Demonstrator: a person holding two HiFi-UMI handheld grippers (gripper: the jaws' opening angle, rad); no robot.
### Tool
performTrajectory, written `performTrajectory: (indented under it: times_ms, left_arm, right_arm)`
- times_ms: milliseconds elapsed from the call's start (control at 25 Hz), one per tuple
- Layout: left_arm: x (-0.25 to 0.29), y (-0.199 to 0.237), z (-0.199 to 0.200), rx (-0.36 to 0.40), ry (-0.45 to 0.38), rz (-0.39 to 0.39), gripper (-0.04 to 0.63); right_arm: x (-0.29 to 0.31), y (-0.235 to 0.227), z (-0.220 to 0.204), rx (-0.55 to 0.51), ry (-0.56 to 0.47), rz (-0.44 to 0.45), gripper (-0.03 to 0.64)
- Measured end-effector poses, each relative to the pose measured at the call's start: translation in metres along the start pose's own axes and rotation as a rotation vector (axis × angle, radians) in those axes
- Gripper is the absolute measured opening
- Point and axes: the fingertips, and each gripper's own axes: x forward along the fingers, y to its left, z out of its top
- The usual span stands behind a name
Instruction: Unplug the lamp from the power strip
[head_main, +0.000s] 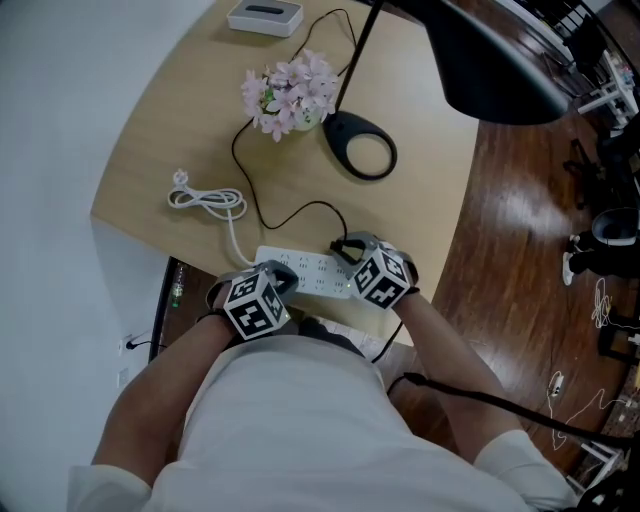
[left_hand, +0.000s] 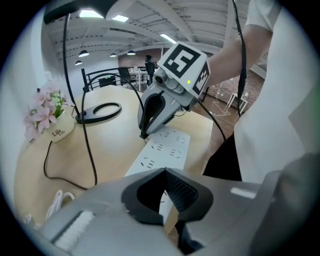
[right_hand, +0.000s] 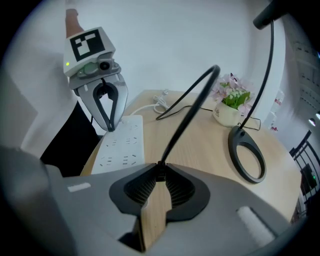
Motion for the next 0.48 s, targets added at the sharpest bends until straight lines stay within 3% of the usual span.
performTrajectory:
  times_ms: [320,480]
  left_arm:
    - [-0.044,-0.020,-0.010,-0.184,-0.115,0.084,0.005]
    - [-0.059,-0.032,-0.023,-0.218,-0.141,0.097,0.005]
  right_arm:
    - [-0.006,-0.010,-0.005,0.165,-0.080,-0.048,0.084]
    - [-0.013,-0.015,-0.010,0.251,-0.085,-0.081,0.094]
